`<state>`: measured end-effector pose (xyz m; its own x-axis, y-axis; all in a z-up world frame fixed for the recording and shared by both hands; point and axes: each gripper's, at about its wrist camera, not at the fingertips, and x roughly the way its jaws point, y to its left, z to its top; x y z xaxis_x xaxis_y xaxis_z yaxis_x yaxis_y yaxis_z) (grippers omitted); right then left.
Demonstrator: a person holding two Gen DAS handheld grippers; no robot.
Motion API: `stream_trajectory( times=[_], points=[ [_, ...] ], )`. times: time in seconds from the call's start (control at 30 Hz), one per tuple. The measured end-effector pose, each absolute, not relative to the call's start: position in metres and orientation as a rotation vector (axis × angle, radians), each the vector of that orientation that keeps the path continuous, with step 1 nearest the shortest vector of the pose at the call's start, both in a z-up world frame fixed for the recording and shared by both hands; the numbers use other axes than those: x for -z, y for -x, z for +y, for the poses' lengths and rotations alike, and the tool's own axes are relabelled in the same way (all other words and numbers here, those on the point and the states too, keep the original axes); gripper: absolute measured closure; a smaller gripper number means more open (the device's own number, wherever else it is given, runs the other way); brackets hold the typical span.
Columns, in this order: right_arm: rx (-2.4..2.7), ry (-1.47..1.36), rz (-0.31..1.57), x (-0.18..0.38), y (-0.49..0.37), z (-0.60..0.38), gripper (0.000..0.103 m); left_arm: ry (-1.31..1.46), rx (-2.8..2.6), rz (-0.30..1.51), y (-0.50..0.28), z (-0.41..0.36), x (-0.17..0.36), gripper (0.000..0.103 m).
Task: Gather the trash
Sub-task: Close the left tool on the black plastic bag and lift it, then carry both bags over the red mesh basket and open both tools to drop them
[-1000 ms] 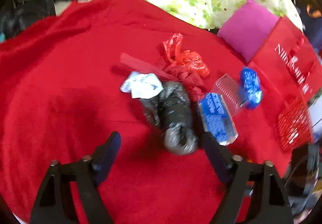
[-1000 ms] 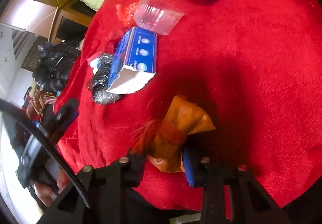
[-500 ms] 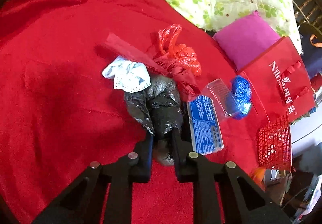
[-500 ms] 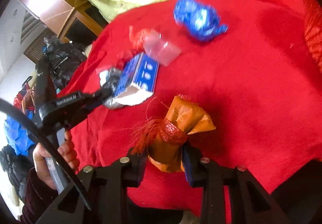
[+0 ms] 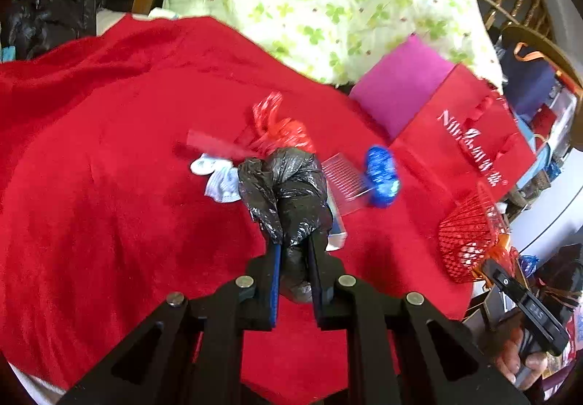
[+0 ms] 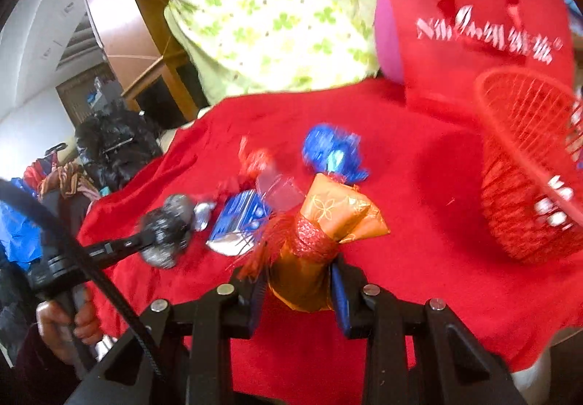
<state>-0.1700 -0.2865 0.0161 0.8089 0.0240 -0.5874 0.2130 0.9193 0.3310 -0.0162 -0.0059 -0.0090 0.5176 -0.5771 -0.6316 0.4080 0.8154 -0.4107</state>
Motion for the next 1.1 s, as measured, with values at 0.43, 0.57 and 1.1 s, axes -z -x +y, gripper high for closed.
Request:
stream_trajectory(
  times=[0.43,0.57,1.1],
  points=[
    [0.290,-0.389,0.418,-0.066,0.237,-0.347,0.070,0.085,0.860,0.692,0.057,-0.123,-0.082,0.088],
    [0.374,-0.447,0.377,-0.069,0.262,-0.385,0.070,0.041,0.984,0.674,0.071,-0.192,-0.100,0.088],
    [0.472,-0.704,0.349,-0.030,0.286,-0.504,0.067,-0.229,1.118,0.670,0.109,-0.374,-0.082,0.078]
  ],
)
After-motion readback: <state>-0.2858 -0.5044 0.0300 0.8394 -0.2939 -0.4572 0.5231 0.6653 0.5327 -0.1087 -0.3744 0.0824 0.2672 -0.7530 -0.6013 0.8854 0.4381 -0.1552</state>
